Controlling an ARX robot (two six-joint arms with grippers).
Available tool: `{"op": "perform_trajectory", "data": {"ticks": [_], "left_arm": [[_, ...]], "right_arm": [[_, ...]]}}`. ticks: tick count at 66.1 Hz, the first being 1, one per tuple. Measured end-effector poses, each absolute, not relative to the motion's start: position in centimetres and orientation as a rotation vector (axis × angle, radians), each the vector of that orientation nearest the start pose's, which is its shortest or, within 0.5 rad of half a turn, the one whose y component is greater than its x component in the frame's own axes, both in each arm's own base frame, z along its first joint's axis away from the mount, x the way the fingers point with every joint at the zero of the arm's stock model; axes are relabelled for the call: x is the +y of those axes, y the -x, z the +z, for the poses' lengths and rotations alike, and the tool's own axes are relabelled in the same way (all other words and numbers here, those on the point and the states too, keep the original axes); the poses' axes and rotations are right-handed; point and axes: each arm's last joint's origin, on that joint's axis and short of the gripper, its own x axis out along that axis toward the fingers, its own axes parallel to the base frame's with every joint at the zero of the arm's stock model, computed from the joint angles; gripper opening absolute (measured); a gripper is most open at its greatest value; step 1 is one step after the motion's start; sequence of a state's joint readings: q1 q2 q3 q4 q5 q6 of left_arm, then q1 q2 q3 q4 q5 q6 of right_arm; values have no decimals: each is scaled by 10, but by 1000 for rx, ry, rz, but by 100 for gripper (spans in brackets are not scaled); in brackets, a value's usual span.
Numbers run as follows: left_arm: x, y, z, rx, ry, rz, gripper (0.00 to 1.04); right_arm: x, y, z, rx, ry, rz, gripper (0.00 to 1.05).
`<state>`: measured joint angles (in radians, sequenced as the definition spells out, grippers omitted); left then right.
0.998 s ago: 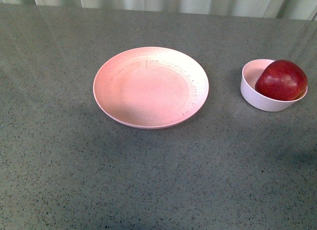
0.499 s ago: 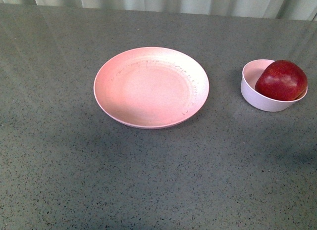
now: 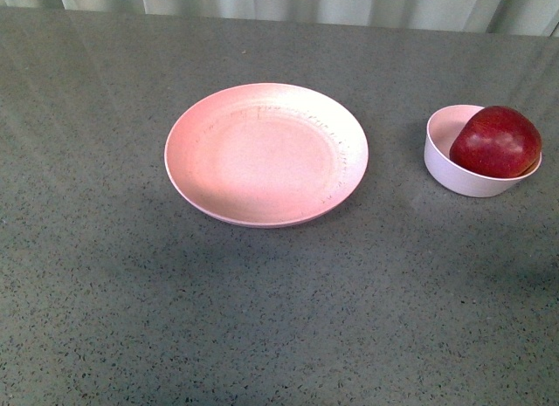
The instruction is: Move apple from plate to bowl
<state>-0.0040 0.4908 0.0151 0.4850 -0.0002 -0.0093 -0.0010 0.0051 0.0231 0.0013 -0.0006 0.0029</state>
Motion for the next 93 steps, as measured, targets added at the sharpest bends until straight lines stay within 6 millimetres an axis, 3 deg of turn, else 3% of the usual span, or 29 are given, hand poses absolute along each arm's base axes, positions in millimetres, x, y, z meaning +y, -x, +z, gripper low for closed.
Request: {"op": "perform_trajectory", "data": {"ticks": [73,93], "left_arm": [[0,-98,167,1,9,-3,2],[0,-98,167,1,8,-3,59]], "right_arm": [[0,-97,171,-19,-3,0,96],[0,-97,171,-19,-3,0,96]]}}
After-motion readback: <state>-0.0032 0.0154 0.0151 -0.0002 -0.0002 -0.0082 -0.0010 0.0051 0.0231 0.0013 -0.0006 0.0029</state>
